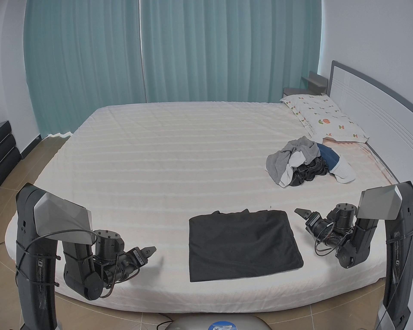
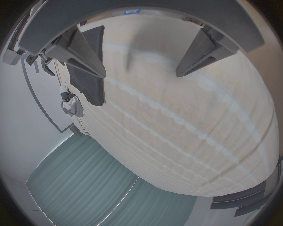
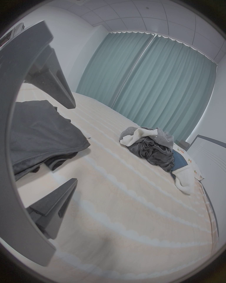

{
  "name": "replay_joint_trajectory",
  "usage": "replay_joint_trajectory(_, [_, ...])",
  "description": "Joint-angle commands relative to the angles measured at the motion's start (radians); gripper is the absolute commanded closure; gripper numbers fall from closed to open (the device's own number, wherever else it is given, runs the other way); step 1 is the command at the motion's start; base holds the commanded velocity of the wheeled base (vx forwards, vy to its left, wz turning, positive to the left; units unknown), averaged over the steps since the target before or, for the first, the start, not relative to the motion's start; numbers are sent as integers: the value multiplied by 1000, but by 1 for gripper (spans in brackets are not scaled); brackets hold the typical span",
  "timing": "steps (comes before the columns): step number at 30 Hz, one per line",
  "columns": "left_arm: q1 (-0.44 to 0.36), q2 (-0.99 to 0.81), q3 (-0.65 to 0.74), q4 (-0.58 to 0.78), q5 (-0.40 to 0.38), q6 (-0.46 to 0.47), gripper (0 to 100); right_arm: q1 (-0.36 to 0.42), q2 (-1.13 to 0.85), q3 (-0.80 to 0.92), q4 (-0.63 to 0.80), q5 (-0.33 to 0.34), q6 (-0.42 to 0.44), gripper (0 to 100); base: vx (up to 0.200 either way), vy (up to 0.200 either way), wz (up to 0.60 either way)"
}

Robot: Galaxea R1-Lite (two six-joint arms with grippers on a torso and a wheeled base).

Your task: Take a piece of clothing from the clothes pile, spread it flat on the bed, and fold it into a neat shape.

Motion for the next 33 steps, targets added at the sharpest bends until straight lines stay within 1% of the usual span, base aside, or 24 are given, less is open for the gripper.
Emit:
replay_joint_trajectory(1, [0,1,0,-1,-1,1,0,5,19,-6,-1,-1,-1,0,0,0,0])
replay_joint_trajectory(12, [0,1,-5,-1,0,-1,0,13,19,-6,-1,-2,-3,0,0,0,0])
replay_joint_trajectory(30, [0,0,-12,-1,-1,-1,0,19,16,-6,-1,-1,-4,0,0,-200,0])
replay_joint_trajectory(33, [0,0,-15,-1,0,-1,0,17,17,-4,-1,-2,-4,0,0,0,0])
